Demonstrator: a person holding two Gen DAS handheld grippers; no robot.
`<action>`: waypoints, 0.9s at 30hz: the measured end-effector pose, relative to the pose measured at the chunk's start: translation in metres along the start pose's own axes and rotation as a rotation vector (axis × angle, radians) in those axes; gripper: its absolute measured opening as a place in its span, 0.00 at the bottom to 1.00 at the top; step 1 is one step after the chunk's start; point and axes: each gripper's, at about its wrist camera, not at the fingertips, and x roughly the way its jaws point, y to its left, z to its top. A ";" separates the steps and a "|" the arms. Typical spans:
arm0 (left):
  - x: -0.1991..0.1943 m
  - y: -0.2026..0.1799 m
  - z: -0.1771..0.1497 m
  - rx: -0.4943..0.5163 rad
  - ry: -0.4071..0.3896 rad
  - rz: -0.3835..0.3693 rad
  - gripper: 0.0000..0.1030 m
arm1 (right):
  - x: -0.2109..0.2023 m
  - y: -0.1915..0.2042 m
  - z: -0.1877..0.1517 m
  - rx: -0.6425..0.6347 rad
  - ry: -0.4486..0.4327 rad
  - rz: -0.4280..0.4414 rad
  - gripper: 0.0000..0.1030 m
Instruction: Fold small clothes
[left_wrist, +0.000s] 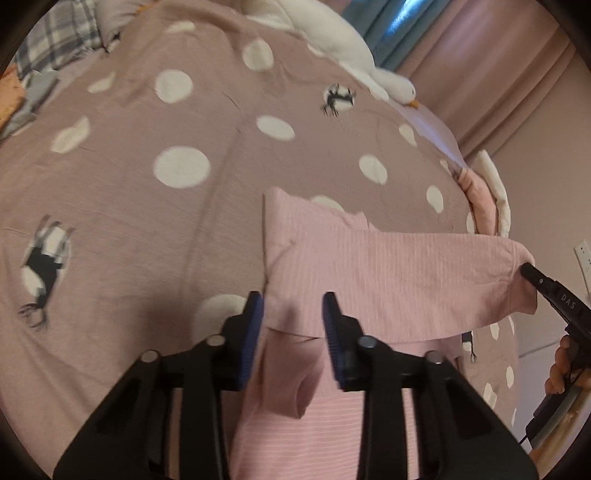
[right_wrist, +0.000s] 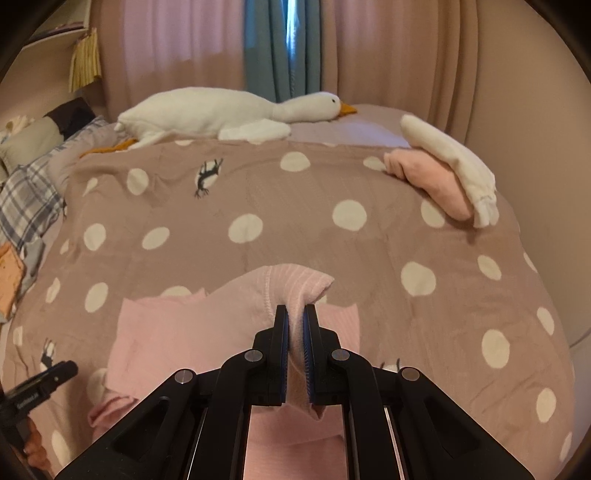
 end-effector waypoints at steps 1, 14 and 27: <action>0.007 -0.002 -0.001 0.003 0.014 0.001 0.26 | 0.002 -0.002 -0.002 0.004 0.005 -0.003 0.08; 0.059 -0.006 -0.010 0.046 0.106 0.094 0.21 | 0.024 -0.025 -0.021 0.044 0.078 -0.020 0.08; 0.064 -0.003 -0.013 0.045 0.101 0.119 0.22 | 0.041 -0.044 -0.038 0.077 0.132 -0.031 0.08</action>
